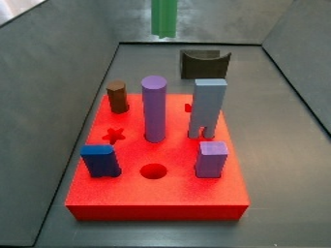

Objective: Pick up the star object. Move up. Move to above the board. Insert the star object.
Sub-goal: Insert the star object.

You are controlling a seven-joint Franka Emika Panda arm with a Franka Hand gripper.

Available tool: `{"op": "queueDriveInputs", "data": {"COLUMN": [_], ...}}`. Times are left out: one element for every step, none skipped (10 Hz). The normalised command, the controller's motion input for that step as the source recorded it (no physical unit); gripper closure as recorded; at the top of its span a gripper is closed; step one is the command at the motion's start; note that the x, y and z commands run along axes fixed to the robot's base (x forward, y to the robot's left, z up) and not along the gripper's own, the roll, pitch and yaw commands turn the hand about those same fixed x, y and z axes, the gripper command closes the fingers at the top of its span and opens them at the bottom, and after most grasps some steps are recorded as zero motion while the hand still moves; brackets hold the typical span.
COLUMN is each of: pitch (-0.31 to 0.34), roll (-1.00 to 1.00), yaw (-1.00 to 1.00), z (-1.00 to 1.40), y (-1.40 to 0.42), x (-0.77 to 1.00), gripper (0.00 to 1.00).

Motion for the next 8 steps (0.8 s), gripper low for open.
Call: {"op": "queueDriveInputs", "data": {"pitch": [0.000,-0.026,0.000,0.000,0.000,-0.007,-0.051,0.000], "roll": [0.01,-0.03,0.00,0.03,0.01,0.00,0.00,0.00], "yaw": [0.00,0.08,-0.30,-0.68,-0.53,-0.34,0.14,0.05], "z": [-0.02,-0.13,-0.03,-0.10,-0.21,-0.26,-0.07,0.00], "y": [0.00,-0.14,-0.50,-0.45,-0.46,-0.47,-0.19,0.00], "x": [-0.01,0.00,-0.03,-0.03,-0.27,-0.51,-0.04,0.00], "gripper": [1.00,1.00,1.00,1.00,1.00,1.00,1.00,1.00]}}
